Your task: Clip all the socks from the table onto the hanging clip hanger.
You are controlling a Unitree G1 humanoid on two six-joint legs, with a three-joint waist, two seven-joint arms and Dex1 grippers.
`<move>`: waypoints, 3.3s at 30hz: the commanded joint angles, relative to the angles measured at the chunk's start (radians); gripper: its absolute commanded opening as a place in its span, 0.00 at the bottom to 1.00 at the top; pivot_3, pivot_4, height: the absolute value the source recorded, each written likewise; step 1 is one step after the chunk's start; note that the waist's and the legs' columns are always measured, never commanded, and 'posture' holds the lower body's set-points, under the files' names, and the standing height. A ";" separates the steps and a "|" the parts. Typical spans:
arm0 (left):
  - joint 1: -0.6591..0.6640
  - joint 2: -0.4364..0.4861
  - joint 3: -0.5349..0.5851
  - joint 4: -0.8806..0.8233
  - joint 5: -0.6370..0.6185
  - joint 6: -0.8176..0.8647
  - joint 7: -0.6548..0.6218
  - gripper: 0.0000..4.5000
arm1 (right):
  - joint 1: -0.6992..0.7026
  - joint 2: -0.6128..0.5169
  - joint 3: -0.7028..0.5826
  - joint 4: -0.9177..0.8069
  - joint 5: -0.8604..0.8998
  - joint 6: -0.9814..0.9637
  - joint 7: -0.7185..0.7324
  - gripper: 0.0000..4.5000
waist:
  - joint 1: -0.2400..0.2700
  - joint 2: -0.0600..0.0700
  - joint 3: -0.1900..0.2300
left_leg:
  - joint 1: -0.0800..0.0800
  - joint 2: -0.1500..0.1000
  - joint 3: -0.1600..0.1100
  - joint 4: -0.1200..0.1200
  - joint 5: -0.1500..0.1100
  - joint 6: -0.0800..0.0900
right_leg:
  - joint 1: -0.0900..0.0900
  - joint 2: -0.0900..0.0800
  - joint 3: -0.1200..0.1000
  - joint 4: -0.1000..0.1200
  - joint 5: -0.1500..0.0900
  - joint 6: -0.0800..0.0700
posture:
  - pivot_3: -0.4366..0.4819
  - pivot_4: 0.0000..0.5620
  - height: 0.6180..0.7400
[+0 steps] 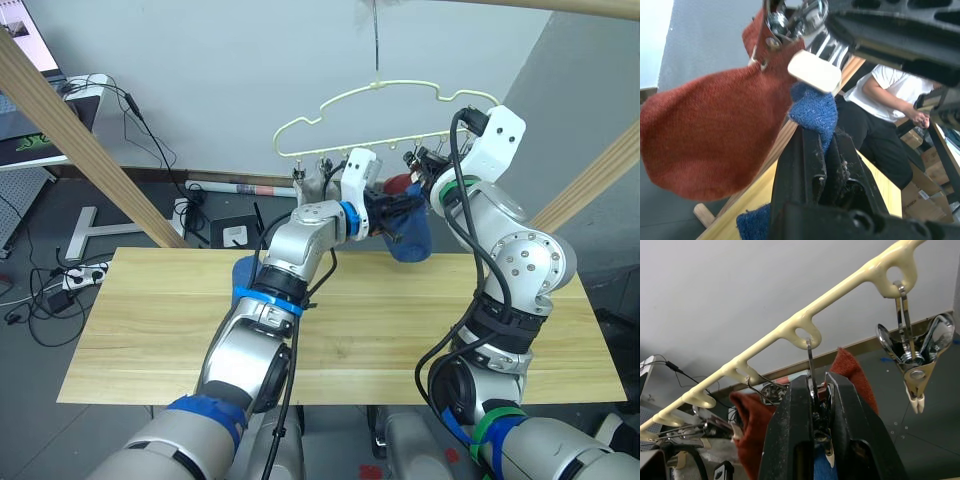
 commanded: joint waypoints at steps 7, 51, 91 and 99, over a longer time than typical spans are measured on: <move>-0.055 -0.016 0.029 -0.005 -0.015 -0.030 0.006 0.01 | -0.018 0.027 0.013 -0.022 0.017 -0.022 0.002 0.02 | 0.000 0.000 0.000 | 0.000 0.000 0.000 0.000 0.000 0.000 | 0.000 0.000 0.000 0.000 0.000 0.000 | 0.45 0.46 1.00; 0.263 0.346 0.023 -0.619 -0.157 0.203 -0.225 0.93 | 0.349 -0.258 0.266 -0.348 -0.069 0.098 0.198 0.58 | -0.018 0.000 0.000 | 0.000 0.000 0.000 -0.001 0.000 0.000 | -0.001 0.000 0.001 0.000 0.000 0.000 | 0.47 0.41 1.00; 0.194 0.570 0.107 -0.652 -0.256 0.187 -0.283 0.93 | 0.251 -0.169 0.254 -0.148 -0.269 -0.143 0.223 0.58 | -0.004 0.000 0.000 | 0.000 0.001 0.000 0.000 0.000 0.000 | -0.001 0.000 0.000 0.001 0.000 0.000 | 0.54 0.42 1.00; 0.200 0.581 0.110 -0.664 -0.258 0.193 -0.268 0.93 | 0.216 -0.186 0.241 -0.057 -0.283 -0.206 0.255 0.58 | 0.003 0.000 0.000 | 0.000 0.001 0.000 0.000 0.000 0.000 | -0.001 0.000 0.000 0.001 0.000 0.000 | 0.56 0.43 1.00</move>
